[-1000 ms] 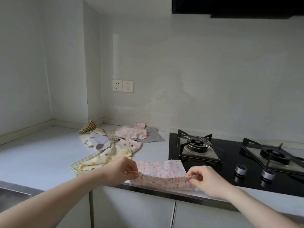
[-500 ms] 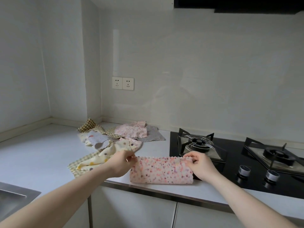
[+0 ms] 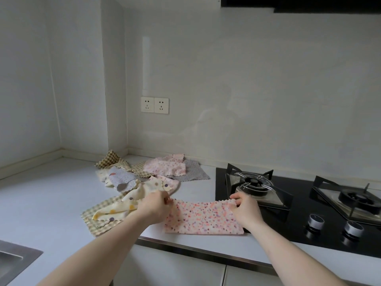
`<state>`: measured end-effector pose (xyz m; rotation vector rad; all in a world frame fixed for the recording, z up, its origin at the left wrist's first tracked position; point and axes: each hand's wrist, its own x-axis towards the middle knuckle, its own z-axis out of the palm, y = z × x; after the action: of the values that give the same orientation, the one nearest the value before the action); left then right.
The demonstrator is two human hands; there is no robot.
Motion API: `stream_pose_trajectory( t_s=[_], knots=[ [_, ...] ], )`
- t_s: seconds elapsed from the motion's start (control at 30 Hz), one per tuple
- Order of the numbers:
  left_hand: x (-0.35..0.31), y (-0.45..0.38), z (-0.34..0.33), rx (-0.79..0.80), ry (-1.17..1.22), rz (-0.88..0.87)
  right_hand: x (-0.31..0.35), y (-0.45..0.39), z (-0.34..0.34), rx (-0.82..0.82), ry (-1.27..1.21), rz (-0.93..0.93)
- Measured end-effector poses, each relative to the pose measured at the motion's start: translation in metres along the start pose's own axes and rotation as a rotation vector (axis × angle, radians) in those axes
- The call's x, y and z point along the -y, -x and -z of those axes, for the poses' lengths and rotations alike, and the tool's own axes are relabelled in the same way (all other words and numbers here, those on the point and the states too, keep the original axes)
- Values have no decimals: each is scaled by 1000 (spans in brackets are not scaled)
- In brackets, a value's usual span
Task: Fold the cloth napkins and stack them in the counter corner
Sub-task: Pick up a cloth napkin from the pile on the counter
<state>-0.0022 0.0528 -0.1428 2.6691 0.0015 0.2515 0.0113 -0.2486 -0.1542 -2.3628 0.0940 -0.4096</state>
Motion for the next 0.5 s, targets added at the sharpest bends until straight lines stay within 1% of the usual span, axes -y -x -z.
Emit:
stream_pose_trajectory(
  t_s=[0.13, 0.3, 0.4, 0.5],
  knots=[
    [8, -2, -14, -58, 17, 1, -9, 5, -5, 14, 87, -59],
    [19, 2, -35, -132, -8, -56, -24, 3, -8, 56, 216, -81],
    [20, 1, -36, -132, 12, -61, -22, 0, -5, 121, 219, -113],
    [21, 2, -35, -124, 22, -74, -17, -2, -8, 151, 231, -134]
  ],
)
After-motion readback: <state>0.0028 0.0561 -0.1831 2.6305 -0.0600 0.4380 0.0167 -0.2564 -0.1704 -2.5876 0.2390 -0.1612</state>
